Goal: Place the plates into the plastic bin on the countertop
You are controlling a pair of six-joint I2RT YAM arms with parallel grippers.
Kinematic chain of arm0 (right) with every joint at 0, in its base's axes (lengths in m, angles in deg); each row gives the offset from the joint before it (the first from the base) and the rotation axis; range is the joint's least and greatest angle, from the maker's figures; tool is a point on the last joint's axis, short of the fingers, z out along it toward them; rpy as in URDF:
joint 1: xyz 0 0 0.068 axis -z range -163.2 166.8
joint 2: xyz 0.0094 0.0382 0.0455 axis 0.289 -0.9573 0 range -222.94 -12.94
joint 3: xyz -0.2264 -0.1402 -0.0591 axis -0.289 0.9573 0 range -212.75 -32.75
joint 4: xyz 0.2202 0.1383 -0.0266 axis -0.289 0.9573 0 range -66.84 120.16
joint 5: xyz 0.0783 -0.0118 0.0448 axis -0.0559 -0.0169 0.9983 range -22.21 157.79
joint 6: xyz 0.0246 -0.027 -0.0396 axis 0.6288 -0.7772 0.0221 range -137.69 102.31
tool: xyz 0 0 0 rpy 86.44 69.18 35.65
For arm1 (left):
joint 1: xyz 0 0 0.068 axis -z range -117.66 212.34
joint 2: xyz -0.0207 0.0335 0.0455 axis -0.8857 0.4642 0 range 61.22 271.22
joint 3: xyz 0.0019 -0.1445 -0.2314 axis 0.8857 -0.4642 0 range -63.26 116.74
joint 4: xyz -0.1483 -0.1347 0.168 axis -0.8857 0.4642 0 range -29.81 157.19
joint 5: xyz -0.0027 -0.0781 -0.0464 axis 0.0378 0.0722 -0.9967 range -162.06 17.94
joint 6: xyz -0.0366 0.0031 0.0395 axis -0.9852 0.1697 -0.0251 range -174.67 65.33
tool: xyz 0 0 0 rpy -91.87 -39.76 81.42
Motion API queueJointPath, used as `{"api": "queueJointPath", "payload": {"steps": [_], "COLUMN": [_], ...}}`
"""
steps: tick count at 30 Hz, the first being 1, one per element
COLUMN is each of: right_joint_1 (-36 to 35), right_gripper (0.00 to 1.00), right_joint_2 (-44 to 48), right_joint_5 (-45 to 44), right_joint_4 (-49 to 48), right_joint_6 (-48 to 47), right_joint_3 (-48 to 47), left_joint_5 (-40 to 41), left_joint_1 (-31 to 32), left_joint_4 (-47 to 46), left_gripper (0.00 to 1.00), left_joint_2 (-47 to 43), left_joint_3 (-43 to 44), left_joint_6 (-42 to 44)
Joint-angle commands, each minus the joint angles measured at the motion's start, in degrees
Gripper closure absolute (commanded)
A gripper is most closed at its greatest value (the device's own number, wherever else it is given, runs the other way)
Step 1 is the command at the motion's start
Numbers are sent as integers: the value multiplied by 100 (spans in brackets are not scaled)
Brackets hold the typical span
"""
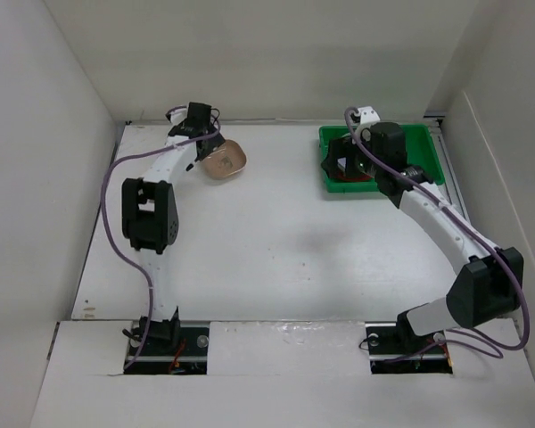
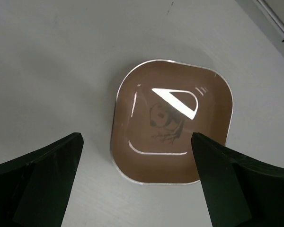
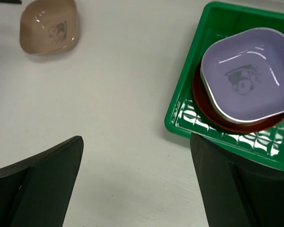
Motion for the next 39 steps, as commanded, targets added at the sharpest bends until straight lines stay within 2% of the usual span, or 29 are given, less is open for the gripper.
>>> {"api": "queueJointPath", "payload": {"steps": [1, 3, 5, 10, 12, 14, 15, 17, 19, 20, 23, 26, 27, 28, 31, 36, 39], "right_joint_1": [-113, -184, -254, -255, -255, -255, -316, -368, -421, -474, -763, -1167, -1169, -1238, -1169, -1046, -1046], "right_gripper": [0, 0, 0, 0, 0, 0, 0, 0, 0, 0, 0, 0, 0, 0, 0, 0, 0], "right_joint_2": [203, 343, 422, 555, 555, 555, 555, 555, 555, 555, 555, 477, 476, 398, 292, 99, 98], "right_joint_5": [238, 238, 238, 238, 238, 299, 351, 352, 352, 352, 572, 169, 98, 19, 87, 141, 141], "right_joint_4": [-481, -420, -420, -420, -420, -420, -420, -420, -420, -472, -543, -456, -377, -376, -305, -245, -244], "right_joint_6": [112, 112, 112, 112, 112, 164, 164, 164, 164, 164, -212, -521, -573, -574, -574, -627, -575], "right_joint_3": [226, 297, 376, 482, 482, 534, 534, 534, 534, 534, 465, 289, 158, 87, -55, -248, -248], "left_joint_5": [-188, -190, -251, -322, -322, -322, -322, -382, -471, -523, -471, -76, 20, 160, 802, 1583, 1788], "left_joint_1": [-138, -208, -209, -209, -209, -209, -209, -209, -209, -209, 45, 581, 756, 1123, 1714, 2952, 3419], "left_joint_4": [544, 692, 694, 809, 572, 439, 439, 500, 500, 500, 579, 579, 527, 527, 527, 895, 1185], "left_gripper": [3, 9, 11, 17, 30, 48, 68, 81, 90, 100, 100, 100, 100, 100, 100, 100, 100], "left_joint_2": [432, 747, 889, 1005, 952, 872, 933, 1091, 1162, 1162, 970, 207, -300, -549, -1356, -2062, -2396], "left_joint_3": [814, 1068, 1139, 852, 553, 262, 261, 261, 313, 314, 367, -1, -385, -581, -1274, -1672, -1795], "left_joint_6": [-90, -222, -292, -565, -566, -566, -566, -566, -435, -434, -119, 49, 119, 120, 6, -47, -319]}}
